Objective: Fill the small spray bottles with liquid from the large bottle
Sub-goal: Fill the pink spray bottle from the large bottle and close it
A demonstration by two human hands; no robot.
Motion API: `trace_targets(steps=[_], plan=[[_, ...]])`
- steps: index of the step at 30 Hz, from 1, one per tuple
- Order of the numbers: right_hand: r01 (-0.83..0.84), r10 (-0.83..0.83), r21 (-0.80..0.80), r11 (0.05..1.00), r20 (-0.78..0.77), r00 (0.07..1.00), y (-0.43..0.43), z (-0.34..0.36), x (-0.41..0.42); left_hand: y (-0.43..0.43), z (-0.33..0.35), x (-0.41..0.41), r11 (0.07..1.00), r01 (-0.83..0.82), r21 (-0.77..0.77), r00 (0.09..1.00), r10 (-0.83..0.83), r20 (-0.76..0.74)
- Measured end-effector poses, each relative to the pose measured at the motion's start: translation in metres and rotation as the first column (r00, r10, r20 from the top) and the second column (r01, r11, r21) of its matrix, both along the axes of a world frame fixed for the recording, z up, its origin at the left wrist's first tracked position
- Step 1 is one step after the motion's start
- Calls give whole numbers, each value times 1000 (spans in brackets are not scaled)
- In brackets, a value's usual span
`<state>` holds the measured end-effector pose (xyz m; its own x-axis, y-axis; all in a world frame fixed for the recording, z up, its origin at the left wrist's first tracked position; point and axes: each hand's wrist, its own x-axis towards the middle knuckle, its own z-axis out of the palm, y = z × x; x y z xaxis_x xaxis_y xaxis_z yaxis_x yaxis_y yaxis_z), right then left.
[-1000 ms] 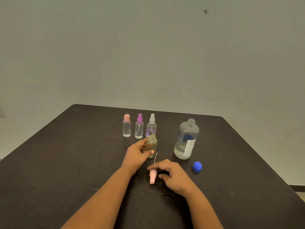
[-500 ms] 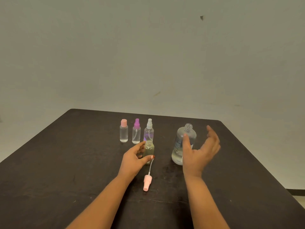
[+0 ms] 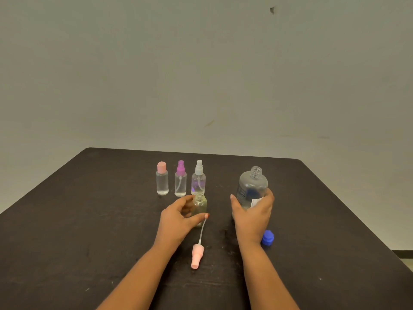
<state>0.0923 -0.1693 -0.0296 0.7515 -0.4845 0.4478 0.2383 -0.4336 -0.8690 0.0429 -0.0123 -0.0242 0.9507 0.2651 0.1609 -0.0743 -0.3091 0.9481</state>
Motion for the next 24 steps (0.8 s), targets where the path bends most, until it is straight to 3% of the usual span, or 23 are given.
trace_targets(steps=[6, 16, 24], plan=[[-24, 24, 2, 1000, -11, 1000, 0, 0, 0, -1, 5, 19, 992, 99, 73, 991, -92, -94], [-97, 96, 11, 995, 48, 994, -1, 5, 4, 5, -3, 34, 987, 119, -113, 986, -130, -103], [-78, 119, -252, 965, 150, 981, 5, 4, 12, 6, -2, 36, 985, 163, -64, 982, -168, -84]])
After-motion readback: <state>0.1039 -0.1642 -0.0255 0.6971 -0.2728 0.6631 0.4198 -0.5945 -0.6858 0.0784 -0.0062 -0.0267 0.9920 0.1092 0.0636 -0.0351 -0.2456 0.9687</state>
